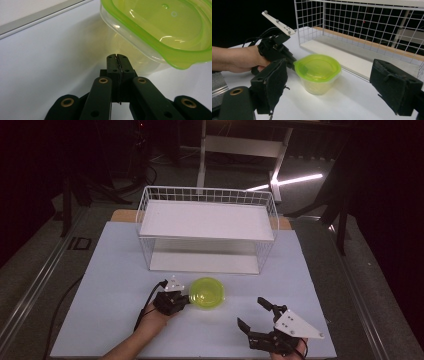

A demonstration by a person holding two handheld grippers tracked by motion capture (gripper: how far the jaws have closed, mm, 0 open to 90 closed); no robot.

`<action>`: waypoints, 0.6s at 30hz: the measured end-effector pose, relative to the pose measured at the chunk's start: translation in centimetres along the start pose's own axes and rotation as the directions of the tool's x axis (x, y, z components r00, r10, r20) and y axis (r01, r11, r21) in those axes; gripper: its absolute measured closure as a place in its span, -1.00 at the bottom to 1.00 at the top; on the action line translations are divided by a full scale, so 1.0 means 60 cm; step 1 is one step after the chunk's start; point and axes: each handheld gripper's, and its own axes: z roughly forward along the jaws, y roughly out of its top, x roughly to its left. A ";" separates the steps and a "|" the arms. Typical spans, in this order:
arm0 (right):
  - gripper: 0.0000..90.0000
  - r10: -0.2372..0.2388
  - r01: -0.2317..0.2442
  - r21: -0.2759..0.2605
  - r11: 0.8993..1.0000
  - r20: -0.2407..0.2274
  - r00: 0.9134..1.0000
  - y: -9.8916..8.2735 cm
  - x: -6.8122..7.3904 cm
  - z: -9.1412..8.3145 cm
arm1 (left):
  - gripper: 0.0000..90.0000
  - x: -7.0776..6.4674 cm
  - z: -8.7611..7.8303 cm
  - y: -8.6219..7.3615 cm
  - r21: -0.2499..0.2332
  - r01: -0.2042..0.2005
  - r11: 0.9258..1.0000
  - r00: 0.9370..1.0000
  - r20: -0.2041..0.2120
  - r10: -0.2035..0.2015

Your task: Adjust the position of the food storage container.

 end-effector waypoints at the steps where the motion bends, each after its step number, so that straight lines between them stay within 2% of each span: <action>1: -0.68 -0.001 0.001 0.000 1.000 0.000 1.000 0.000 0.000 0.000 | 1.00 -0.002 0.002 0.002 0.002 -0.005 1.000 1.000 0.000 0.005; 4: -0.68 0.003 -0.003 -0.002 1.000 0.000 1.000 0.000 -0.001 -0.001 | 1.00 -0.005 0.009 0.006 -0.001 -0.003 1.000 1.000 0.010 0.003; 9: -0.68 0.006 -0.006 -0.005 1.000 0.001 1.000 0.000 -0.002 -0.003 | 1.00 -0.020 0.021 0.015 0.000 -0.026 1.000 0.999 0.023 0.026; 12: -0.68 0.007 -0.007 -0.001 1.000 0.000 1.000 0.000 -0.003 -0.003 | 1.00 -0.021 0.024 0.019 -0.001 -0.026 1.000 1.000 0.018 0.026; 17: -0.68 0.004 -0.004 -0.003 1.000 0.000 1.000 0.000 -0.002 -0.003 | 1.00 -0.016 0.015 0.017 -0.014 -0.032 0.999 0.999 0.008 0.032; 18: -0.68 0.006 -0.006 0.001 1.000 -0.002 1.000 0.000 -0.002 -0.003 | 0.92 -0.013 0.007 0.012 -0.029 -0.026 0.999 1.000 0.014 0.026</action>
